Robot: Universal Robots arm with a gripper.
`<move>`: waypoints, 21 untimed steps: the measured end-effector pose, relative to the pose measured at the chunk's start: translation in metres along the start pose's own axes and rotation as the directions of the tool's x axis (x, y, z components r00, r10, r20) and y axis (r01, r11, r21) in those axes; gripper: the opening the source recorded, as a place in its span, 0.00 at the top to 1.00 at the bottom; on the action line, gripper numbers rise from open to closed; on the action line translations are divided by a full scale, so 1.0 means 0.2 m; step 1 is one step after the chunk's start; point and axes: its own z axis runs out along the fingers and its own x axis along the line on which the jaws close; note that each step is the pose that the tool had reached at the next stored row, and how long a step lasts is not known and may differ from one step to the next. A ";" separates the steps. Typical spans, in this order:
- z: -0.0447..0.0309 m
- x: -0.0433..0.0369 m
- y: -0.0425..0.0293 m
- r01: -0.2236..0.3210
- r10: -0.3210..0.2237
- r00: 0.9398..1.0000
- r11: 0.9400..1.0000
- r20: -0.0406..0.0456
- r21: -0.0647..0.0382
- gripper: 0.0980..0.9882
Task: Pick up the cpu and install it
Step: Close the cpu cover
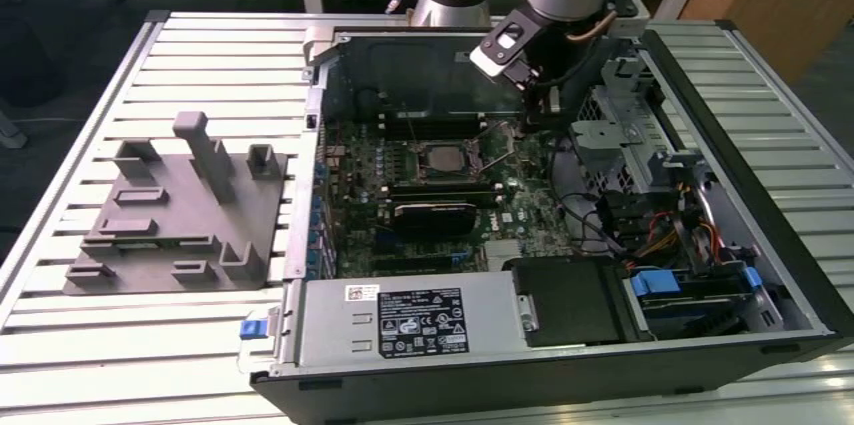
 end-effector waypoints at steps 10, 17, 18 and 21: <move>0.089 -0.002 0.000 0.000 0.000 1.000 1.000 0.000 0.000 0.99; 0.107 -0.002 -0.001 0.000 0.000 1.000 1.000 0.000 0.000 0.99; 0.108 -0.002 -0.001 0.000 0.000 1.000 1.000 0.000 0.000 0.99; 0.108 -0.002 -0.007 0.000 0.000 1.000 1.000 0.000 0.000 0.99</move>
